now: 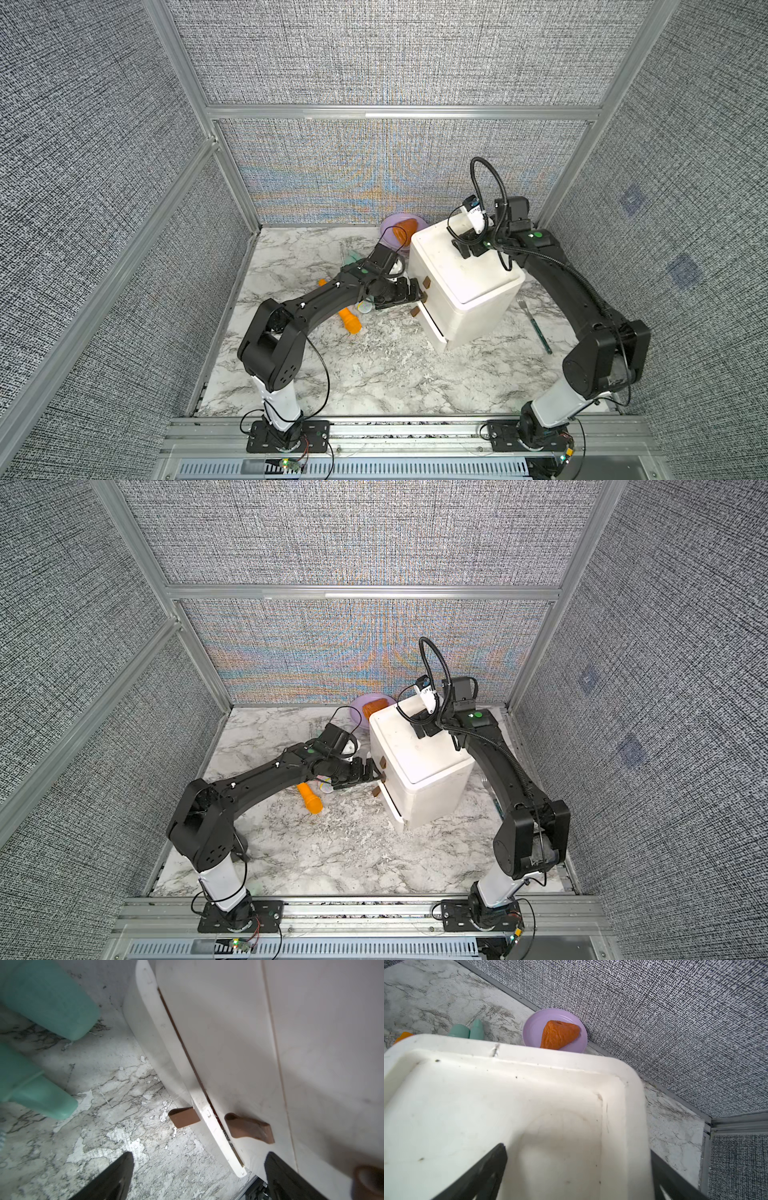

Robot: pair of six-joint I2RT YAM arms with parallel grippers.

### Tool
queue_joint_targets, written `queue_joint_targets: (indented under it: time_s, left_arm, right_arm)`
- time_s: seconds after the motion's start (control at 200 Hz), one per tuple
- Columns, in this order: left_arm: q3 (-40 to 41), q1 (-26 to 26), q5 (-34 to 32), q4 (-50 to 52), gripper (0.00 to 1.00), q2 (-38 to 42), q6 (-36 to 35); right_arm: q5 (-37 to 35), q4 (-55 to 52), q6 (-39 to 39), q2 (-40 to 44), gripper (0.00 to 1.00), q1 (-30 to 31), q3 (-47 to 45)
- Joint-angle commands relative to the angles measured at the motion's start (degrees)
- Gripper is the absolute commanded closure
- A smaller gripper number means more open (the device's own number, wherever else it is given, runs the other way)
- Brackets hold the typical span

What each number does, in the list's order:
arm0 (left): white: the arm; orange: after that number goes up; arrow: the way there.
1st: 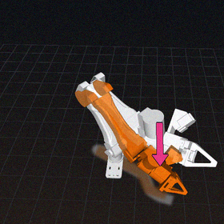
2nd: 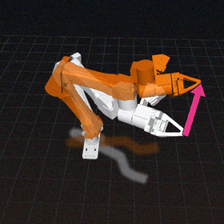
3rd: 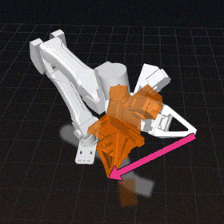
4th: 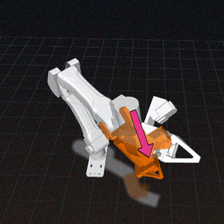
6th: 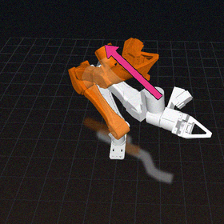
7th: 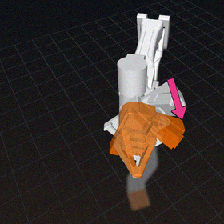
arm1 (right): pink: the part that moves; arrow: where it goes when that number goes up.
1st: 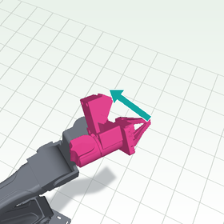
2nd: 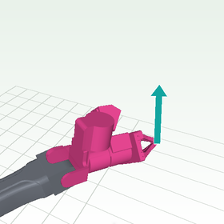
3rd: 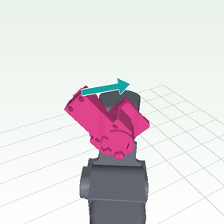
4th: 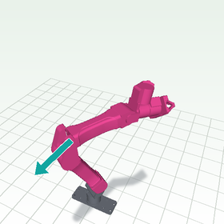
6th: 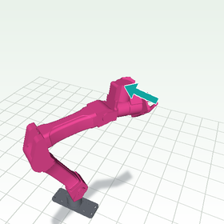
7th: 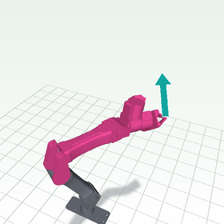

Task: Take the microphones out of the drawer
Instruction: Close the drawer of the storage box, then open the drawer in the storage box.

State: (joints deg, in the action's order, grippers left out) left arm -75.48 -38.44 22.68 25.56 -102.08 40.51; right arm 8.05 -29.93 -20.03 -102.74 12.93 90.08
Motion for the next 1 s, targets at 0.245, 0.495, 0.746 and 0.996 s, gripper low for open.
queue_joint_targets:
  time_s: [0.245,0.495,0.746,0.996]
  left_arm:
    - [14.8,0.0,2.9,-21.3,0.16,4.1,2.4]
    - [19.0,-0.1,4.9,-29.9,0.3,3.0,-2.6]
    - [19.7,-0.1,0.9,-30.4,0.36,1.8,-10.1]
    - [19.2,-0.2,0.7,-32.4,0.37,-0.3,-14.7]
  right_arm:
    - [3.0,-4.8,-1.2,-0.3,0.02,-0.8,-1.1]
    - [2.8,-4.2,0.3,-0.8,0.02,-0.8,-0.7]
    - [2.5,-2.8,2.0,-0.7,0.02,-0.6,-1.3]
    - [2.6,-2.1,2.4,-0.6,0.02,-0.1,-2.7]
